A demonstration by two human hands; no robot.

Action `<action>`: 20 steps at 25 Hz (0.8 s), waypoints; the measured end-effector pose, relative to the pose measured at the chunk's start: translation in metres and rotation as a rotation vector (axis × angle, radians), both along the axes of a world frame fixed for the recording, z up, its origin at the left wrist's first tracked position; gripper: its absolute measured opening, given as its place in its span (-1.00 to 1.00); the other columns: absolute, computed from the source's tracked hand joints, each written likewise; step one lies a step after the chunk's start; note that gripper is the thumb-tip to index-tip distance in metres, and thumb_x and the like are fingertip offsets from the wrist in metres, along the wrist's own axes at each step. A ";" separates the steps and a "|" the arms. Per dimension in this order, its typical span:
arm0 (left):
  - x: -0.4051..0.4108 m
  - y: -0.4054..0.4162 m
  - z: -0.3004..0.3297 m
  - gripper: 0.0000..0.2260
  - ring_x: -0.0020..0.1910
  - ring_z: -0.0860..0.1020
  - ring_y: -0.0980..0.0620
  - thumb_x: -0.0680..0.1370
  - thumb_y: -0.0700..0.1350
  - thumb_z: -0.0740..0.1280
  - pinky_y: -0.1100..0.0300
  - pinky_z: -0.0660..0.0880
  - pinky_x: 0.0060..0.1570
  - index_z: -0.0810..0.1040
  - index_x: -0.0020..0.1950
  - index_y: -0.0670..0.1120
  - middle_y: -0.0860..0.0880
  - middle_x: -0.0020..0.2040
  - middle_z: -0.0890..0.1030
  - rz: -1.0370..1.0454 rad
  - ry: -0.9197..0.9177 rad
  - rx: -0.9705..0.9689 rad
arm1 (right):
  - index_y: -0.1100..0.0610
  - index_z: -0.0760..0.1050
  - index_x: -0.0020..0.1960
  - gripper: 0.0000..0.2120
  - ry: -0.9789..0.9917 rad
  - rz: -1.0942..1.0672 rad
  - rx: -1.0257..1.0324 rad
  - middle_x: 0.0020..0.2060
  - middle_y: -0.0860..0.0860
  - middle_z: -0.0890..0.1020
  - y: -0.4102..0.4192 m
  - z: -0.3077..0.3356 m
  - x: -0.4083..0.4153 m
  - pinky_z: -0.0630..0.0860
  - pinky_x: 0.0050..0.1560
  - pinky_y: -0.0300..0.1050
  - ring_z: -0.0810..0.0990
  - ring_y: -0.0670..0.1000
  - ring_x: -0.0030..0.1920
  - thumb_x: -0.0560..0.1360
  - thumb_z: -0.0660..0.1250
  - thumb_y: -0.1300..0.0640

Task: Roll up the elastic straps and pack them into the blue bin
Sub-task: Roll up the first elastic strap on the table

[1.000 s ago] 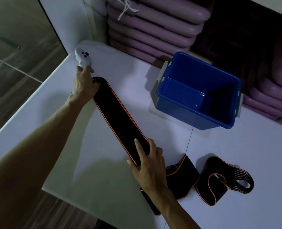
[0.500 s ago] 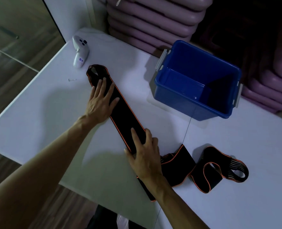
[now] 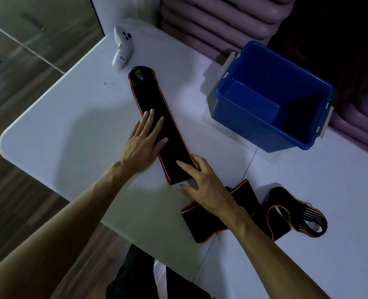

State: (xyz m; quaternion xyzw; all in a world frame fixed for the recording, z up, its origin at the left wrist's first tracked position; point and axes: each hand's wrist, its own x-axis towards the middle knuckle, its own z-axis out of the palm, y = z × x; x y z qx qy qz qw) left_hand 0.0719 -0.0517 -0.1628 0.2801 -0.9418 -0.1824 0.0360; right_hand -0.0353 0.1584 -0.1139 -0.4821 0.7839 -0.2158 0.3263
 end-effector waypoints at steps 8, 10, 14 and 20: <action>0.050 0.081 0.030 -0.65 0.37 0.39 -0.19 0.61 -0.02 0.25 -0.02 0.39 0.30 0.49 0.34 -0.16 -0.21 0.39 0.42 -0.085 0.316 -0.040 | -0.11 0.27 0.51 -0.38 0.274 0.154 -0.086 0.33 0.15 0.34 0.001 -0.009 -0.001 0.60 0.03 0.08 0.41 0.15 0.19 0.52 0.42 0.06; 0.068 0.097 0.022 -0.60 0.37 0.40 -0.16 0.60 0.03 0.28 -0.01 0.41 0.28 0.47 0.36 -0.16 -0.19 0.38 0.43 -0.170 0.225 -0.025 | -0.12 0.28 0.51 -0.37 0.325 0.184 -0.081 0.32 0.16 0.35 0.000 -0.010 -0.005 0.61 -0.03 0.07 0.39 0.16 0.19 0.51 0.43 0.07; 0.074 0.101 0.014 -0.66 0.24 0.52 -0.15 0.61 -0.03 0.24 -0.01 0.50 0.21 0.52 0.31 -0.19 -0.20 0.31 0.51 -0.126 0.224 -0.044 | -0.05 0.40 0.44 -0.41 0.512 0.242 -0.148 0.30 0.20 0.42 -0.003 -0.012 -0.011 0.58 -0.03 0.15 0.41 0.22 0.21 0.45 0.48 0.06; 0.063 0.096 0.025 -0.74 0.09 0.55 -0.11 0.61 -0.10 0.24 0.08 0.51 0.10 0.56 0.19 -0.23 -0.14 0.13 0.59 -0.056 0.269 0.040 | 0.15 0.55 0.29 -0.60 0.421 0.381 -0.280 0.12 0.12 0.61 -0.014 -0.005 -0.030 0.55 -0.04 0.09 0.51 0.16 0.14 0.48 0.44 0.10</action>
